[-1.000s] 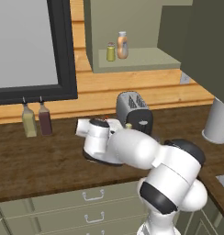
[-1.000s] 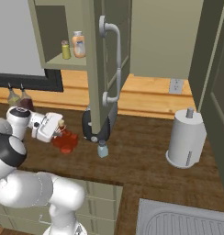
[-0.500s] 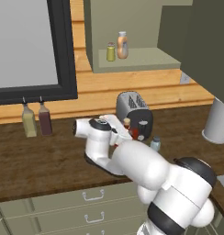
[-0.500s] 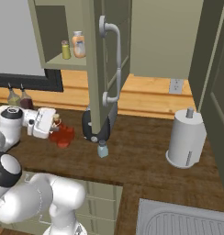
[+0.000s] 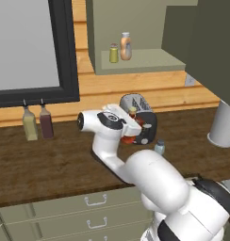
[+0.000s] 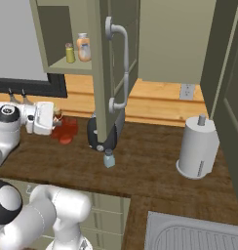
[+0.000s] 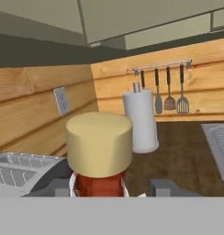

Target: Put the shaker and condiment bottle from the counter next to their counterparts in the cabinet.

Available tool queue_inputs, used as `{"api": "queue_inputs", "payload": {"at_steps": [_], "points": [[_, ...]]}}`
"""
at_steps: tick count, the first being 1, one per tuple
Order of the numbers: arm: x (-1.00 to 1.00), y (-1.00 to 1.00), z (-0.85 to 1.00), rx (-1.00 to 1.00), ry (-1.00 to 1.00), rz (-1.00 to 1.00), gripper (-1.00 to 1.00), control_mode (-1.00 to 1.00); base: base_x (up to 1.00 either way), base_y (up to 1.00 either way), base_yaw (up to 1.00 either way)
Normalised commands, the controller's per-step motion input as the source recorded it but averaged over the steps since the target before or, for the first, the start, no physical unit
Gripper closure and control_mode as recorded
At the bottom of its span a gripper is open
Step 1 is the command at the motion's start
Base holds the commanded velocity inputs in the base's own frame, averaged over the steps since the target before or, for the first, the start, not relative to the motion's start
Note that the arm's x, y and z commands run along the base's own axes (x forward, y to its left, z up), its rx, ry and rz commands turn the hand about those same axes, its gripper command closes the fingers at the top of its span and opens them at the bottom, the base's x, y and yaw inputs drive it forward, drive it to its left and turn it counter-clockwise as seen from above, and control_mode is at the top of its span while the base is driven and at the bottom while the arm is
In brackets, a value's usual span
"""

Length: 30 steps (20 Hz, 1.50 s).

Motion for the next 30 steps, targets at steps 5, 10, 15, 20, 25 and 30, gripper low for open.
{"api": "queue_inputs", "payload": {"at_steps": [5, 10, 15, 20, 25, 30], "points": [[0.00, 0.00, 0.66, -0.01, -0.06, 0.04, 1.00, -1.00, 0.00, 0.00, 0.00], [0.00, 0.00, 0.61, -0.02, -0.01, 0.17, 1.00, -1.00, 0.00, 0.00, 0.00], [-0.03, 0.00, 0.58, -0.04, 0.00, 0.24, 1.00, -1.00, 0.00, 0.00, 0.00], [-0.11, 0.00, 0.52, -0.01, -0.01, 0.18, 1.00, -1.00, 0.00, 0.00, 0.00], [-0.01, -0.05, 0.48, 0.00, 0.00, 0.22, 1.00, -1.00, 0.00, 0.00, 0.00], [-0.01, -0.12, 0.43, -0.04, 0.00, 0.21, 1.00, -1.00, 0.00, 0.00, 0.00]]}}
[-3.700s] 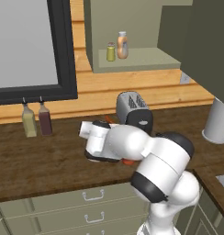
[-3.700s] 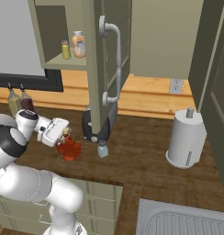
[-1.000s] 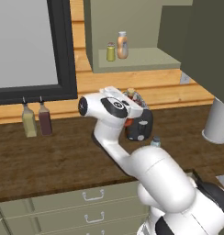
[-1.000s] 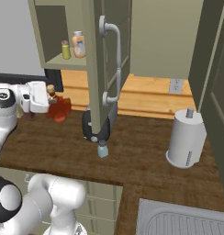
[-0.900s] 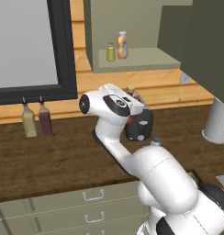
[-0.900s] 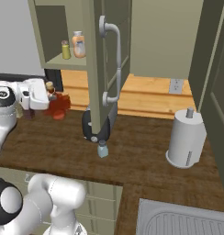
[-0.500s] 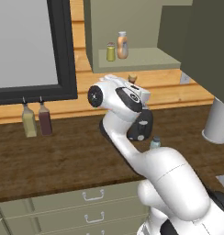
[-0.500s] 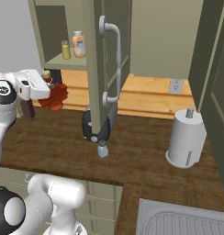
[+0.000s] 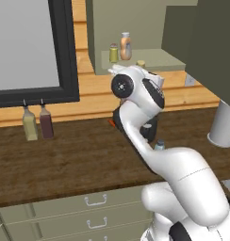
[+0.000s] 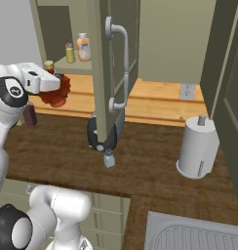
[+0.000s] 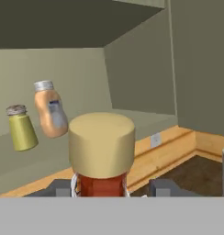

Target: Put the shaker and condiment bottle from the counter next to their counterparts in the cabinet.

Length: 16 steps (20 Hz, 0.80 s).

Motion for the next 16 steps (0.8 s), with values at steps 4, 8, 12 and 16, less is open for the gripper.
{"api": "queue_inputs", "payload": {"at_steps": [4, 8, 12, 16], "points": [[0.00, -0.13, 0.35, -0.12, 0.00, 0.15, 1.00, -1.00, 0.00, 0.00, 0.00], [-0.03, -0.09, 0.42, -0.18, 0.00, 0.14, 1.00, -1.00, 0.00, 0.00, 0.00], [-0.31, -0.01, 0.34, -0.21, 0.00, 0.19, 1.00, -1.00, 0.00, 0.00, 0.00], [-0.34, 0.00, 0.37, -0.16, 0.00, 0.20, 1.00, -1.00, 0.00, 0.00, 0.00]]}}
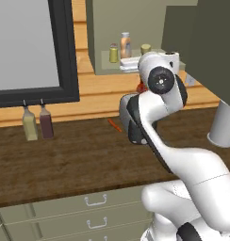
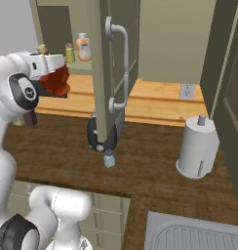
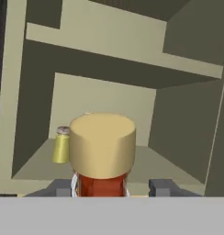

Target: Put the shaker and condiment bottle from the counter next to their counterparts in the cabinet.

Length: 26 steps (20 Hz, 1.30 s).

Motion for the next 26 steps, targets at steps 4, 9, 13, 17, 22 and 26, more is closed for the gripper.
{"api": "queue_inputs", "payload": {"at_steps": [4, 9, 13, 17, 22, 26], "points": [[-0.04, -0.17, 0.58, -0.03, 0.00, 0.14, 1.00, -1.00, 0.00, 0.00, 0.00], [0.04, -0.35, 0.53, 0.01, 0.01, 0.04, 1.00, -1.00, 0.00, 0.00, 0.00], [0.24, -0.36, 0.27, 0.17, 0.11, 0.00, 1.00, -1.00, 0.00, 0.00, 0.00], [0.26, -0.32, 0.06, 0.29, 0.13, 0.00, 1.00, -1.00, 0.00, 0.00, 0.00], [0.03, 0.00, 0.00, 0.01, 0.00, 0.01, 1.00, -1.00, 0.00, 0.00, 0.00], [0.31, 0.00, 0.00, -0.01, -0.04, 0.10, 1.00, -1.00, 0.00, 0.00, 0.00]]}}
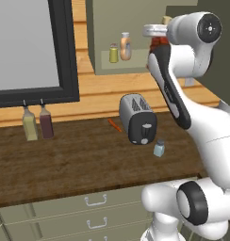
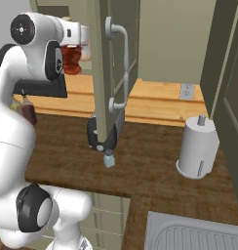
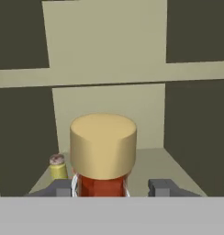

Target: Put the shaker and condiment bottle from the counter next to their counterparts in the cabinet.

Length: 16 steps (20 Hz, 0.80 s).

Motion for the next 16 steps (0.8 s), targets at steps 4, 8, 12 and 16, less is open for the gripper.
{"api": "queue_inputs", "payload": {"at_steps": [4, 8, 12, 16], "points": [[0.36, 0.00, 0.00, -0.09, -0.03, 0.13, 1.00, -1.00, 0.00, 0.00, 0.00], [0.18, -0.03, -0.01, -0.22, 0.00, 0.06, 1.00, -1.00, 0.00, 0.00, 0.00], [0.09, 0.00, 0.00, -0.01, 0.00, 0.02, 1.00, -1.00, 0.00, 0.00, 0.00], [0.24, 0.00, 0.00, 0.00, 0.00, 0.00, 1.00, -1.00, 0.00, 0.00, 0.00]]}}
